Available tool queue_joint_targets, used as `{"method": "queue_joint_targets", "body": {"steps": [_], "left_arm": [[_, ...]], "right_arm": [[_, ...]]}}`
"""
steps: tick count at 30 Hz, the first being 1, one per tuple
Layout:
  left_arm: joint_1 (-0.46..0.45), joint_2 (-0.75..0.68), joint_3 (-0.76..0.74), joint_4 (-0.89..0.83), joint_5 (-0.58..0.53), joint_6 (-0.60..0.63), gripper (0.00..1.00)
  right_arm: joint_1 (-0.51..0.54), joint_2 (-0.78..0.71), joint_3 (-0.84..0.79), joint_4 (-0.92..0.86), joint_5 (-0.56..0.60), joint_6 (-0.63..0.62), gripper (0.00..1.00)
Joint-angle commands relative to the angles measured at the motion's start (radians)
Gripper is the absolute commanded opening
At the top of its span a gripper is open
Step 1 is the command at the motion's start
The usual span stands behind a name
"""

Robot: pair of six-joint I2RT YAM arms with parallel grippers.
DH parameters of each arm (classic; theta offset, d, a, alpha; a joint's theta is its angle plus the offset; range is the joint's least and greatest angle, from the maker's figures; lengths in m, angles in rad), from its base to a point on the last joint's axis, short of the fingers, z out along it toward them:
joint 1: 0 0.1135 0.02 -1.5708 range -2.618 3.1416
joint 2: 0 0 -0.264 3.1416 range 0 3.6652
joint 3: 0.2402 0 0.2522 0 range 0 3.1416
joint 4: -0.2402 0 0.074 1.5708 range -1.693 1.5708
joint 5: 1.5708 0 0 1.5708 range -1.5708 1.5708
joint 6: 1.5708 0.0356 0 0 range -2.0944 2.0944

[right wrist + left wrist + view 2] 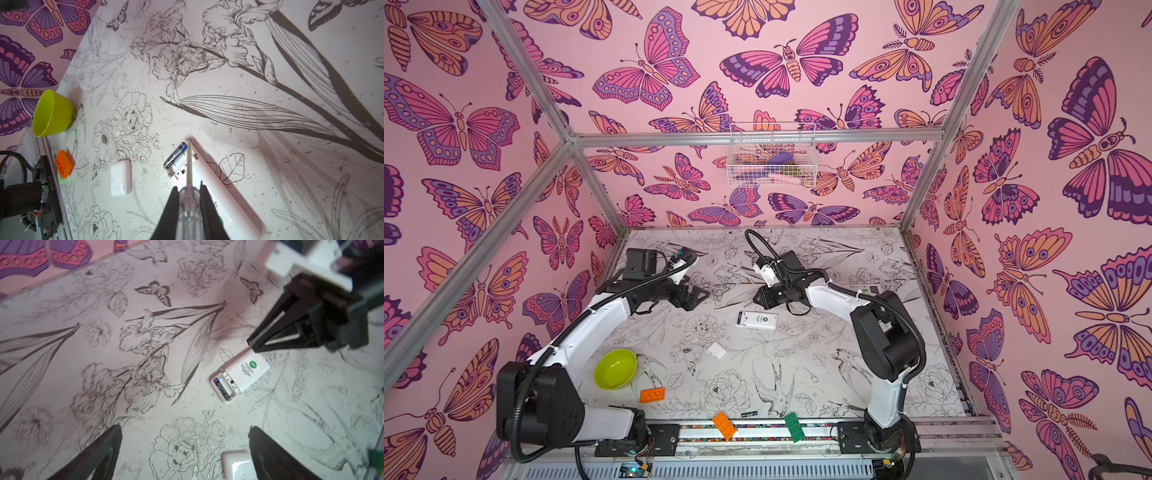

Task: Unload the batteries from the remote control
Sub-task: 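Lower the screwdriver tip into the battery compartment while the left gripper moves over the remote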

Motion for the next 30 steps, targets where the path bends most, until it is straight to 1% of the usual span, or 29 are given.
{"method": "queue_joint_targets", "body": {"steps": [1,3,5,7,10,12,14,17,25,30], "left_arm": [[-0.016,0.075,0.018,-0.044,0.117,0.294,0.97],[-0.019,0.134,0.046,-0.091,0.208,0.411,0.97],[-0.031,0.187,0.07,-0.101,0.258,0.493,0.96],[-0.054,0.23,0.1,-0.115,0.267,0.552,0.96],[-0.097,0.29,0.131,-0.161,0.262,0.701,0.96],[-0.113,0.328,0.142,-0.161,0.243,0.768,0.96],[-0.128,0.367,0.161,-0.161,0.212,0.796,0.96],[-0.135,0.406,0.186,-0.164,0.213,0.812,0.96],[-0.157,0.514,0.266,-0.219,0.209,0.827,0.94],[-0.178,0.564,0.304,-0.253,0.155,0.841,0.91]], "right_arm": [[-0.007,-0.088,-0.038,0.008,0.003,0.092,0.0],[-0.008,-0.119,-0.086,0.05,0.016,0.15,0.0],[-0.01,-0.141,-0.113,0.061,0.024,0.217,0.0],[-0.01,-0.162,-0.14,0.074,0.035,0.277,0.0],[-0.01,-0.199,-0.207,0.157,0.037,0.368,0.0],[-0.01,-0.211,-0.228,0.178,0.049,0.41,0.0],[-0.01,-0.216,-0.238,0.178,0.051,0.453,0.0],[-0.009,-0.228,-0.272,0.211,0.058,0.496,0.0],[0.005,-0.205,-0.309,0.265,0.056,0.556,0.0],[0.012,-0.181,-0.3,0.286,0.053,0.594,0.0]]}}
